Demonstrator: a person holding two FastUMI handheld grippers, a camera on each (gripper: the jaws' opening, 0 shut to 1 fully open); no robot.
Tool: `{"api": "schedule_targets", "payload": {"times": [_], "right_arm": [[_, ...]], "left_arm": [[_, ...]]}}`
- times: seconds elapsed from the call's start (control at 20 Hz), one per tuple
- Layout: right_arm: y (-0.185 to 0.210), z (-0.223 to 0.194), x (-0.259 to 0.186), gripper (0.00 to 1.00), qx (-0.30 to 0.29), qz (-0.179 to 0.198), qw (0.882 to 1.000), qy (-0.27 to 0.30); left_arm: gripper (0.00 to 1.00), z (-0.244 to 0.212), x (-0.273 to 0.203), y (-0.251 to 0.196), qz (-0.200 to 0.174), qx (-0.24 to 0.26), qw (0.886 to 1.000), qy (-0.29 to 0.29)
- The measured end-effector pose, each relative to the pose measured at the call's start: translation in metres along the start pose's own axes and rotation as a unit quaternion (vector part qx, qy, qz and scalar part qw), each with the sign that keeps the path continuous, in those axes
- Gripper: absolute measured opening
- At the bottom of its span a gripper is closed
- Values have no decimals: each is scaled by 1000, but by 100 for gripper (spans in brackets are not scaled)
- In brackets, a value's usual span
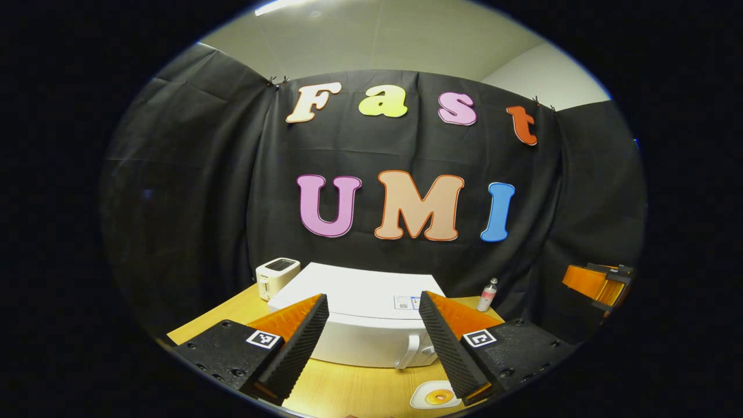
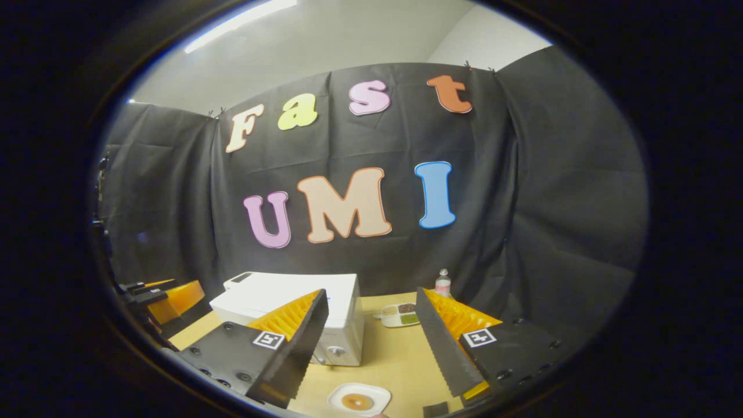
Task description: Open the microwave oven with the left hand, put the food in, and close the microwave oven.
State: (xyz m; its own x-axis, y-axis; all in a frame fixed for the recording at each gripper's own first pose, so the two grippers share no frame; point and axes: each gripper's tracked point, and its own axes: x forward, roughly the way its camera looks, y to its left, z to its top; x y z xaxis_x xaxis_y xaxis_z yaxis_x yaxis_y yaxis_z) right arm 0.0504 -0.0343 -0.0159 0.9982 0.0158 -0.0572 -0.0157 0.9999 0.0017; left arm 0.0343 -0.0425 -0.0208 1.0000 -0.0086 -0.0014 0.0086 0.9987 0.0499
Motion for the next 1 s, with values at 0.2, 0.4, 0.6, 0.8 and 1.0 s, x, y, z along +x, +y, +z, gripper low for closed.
{"api": "schedule_targets", "payload": {"times": [0.2,0.4,0.6,0.8,1.0], "right_arm": [[-9,-4,0,92,-6,-11,1000,5],[-14,-9,-3,92,-6,-18,1000,9],[-19,-12,-7,92,-2,-26,1000,10],[-26,-14,-12,92,-2,-38,999,12],[-36,-20,-18,92,-3,-60,998,20]], "left_arm": [[99,-11,7,-10,-9,-1,1000,6],[99,-41,17,-25,-17,1,999,29],[99,-79,29,-33,-13,3,998,63],[99,-110,41,-43,-31,-5,996,83],[99,-137,53,-50,-54,1,994,97]]}}
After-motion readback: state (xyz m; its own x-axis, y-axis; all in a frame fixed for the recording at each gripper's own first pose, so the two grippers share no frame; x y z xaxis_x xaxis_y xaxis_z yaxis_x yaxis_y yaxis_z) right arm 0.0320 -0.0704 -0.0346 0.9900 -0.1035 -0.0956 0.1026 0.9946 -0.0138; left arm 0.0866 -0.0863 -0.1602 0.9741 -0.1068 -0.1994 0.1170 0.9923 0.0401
